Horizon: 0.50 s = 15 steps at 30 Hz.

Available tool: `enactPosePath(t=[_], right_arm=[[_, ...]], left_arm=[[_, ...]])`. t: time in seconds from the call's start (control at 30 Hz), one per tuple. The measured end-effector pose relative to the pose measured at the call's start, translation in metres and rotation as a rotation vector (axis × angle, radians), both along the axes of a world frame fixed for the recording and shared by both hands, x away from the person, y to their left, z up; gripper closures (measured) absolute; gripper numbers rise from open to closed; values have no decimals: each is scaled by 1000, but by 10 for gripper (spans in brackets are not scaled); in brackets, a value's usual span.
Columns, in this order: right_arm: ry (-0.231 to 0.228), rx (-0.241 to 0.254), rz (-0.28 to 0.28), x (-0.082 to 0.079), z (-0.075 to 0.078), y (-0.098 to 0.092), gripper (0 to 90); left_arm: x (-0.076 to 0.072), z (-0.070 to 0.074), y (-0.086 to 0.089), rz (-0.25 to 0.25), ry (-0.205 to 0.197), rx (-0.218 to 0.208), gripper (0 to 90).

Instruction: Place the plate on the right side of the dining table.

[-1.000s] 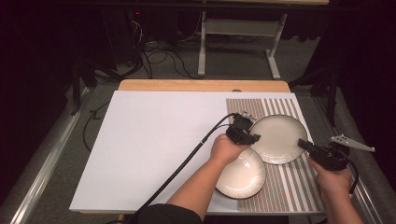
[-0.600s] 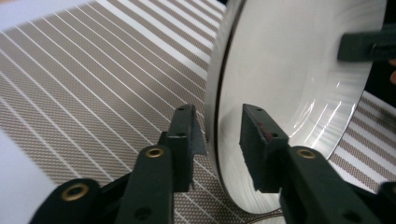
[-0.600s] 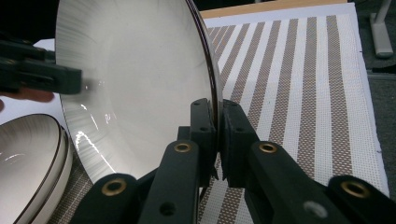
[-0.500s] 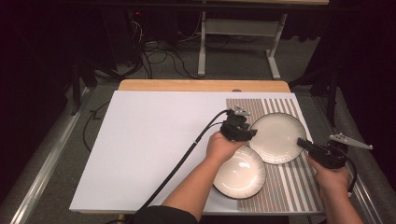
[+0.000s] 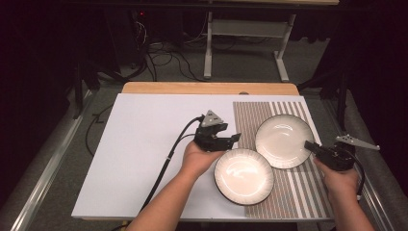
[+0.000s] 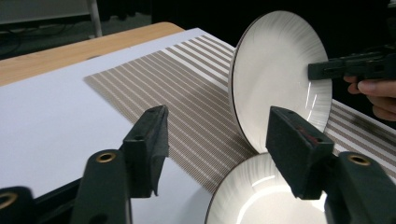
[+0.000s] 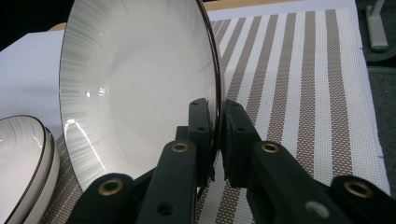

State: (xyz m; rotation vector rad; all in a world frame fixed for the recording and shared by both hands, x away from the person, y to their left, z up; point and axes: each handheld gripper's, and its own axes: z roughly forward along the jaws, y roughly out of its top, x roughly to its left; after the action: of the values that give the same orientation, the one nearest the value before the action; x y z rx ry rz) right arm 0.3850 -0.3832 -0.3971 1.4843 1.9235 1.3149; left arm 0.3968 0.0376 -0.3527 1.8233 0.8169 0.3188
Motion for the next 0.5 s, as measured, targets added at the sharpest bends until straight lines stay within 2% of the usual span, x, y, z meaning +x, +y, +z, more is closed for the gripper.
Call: enactPosePath(t=[0.1, 0.17, 0.23, 0.37, 0.5], right_arm=[[14, -4, -3, 3, -1, 1, 850], [24, -6, -6, 6, -2, 2, 844], [45, -10, -6, 9, -4, 2, 833], [93, -22, -12, 15, -10, 3, 808], [95, -14, -19, 16, -10, 3, 809]], left_arm=[[-13, -1, 19, 24, -31, 10, 312], [-22, -3, 32, 36, -55, 18, 310], [-28, -6, 45, 39, -74, 5, 293], [-41, -8, 70, 75, -67, -3, 245], [-51, -10, 91, 94, -80, -1, 213]])
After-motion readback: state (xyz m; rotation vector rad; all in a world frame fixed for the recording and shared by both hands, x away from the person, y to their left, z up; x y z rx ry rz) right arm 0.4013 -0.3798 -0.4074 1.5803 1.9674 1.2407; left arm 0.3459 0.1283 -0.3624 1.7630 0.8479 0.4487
